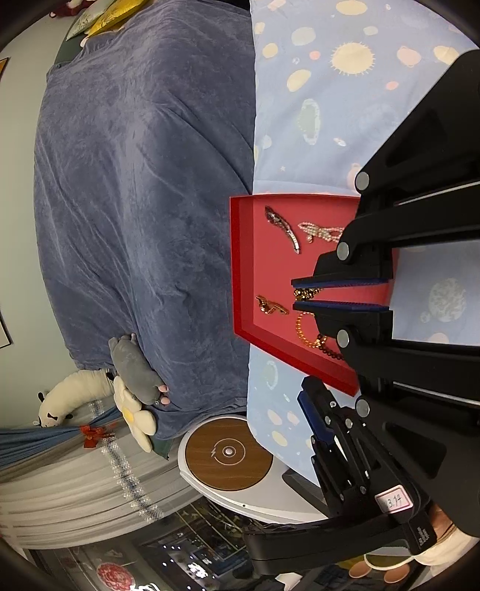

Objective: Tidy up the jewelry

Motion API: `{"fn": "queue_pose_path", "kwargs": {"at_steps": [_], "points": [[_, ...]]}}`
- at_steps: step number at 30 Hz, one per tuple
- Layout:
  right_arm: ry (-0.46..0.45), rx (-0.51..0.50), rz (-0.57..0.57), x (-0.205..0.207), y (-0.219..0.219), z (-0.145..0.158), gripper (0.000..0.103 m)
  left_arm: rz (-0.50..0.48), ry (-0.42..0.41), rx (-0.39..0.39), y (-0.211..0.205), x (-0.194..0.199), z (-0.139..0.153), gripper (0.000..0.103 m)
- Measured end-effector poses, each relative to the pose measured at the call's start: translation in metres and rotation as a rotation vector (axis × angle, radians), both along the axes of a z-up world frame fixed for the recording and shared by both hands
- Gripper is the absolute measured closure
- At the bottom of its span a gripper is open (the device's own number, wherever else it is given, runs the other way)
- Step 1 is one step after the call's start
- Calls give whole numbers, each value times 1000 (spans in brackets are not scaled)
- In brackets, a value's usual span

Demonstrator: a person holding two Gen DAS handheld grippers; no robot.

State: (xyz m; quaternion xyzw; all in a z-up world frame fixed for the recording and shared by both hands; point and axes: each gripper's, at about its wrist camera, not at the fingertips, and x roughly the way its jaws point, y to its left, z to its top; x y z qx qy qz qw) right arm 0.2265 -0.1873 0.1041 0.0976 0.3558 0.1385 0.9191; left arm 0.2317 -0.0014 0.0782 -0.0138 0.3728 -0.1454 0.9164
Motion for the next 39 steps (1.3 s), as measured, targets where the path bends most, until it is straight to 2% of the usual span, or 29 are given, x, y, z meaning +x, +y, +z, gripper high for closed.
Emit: {"fn": "queue_pose_path", "kwargs": {"at_steps": [9,17,30,33,37,39], "points": [[76,-1,-25,50,11,-41,97,21,74,30,-13,49,-41,88],[118,-28,-27,70,15,-69,98,38,121,47,-19,69,-70,88],[134,-65,-24,80,18,-79,97,32,126,51,-25,73,-74,86],[131,-69,-27,79,19,-77,96,35,114,78,-27,71,-72,78],[122,-76,-29,73,17,-72,94,58,96,100,-24,62,-66,52],[113,-83,-33,67,15,-67,93,67,84,95,-18,57,-61,51]]}}
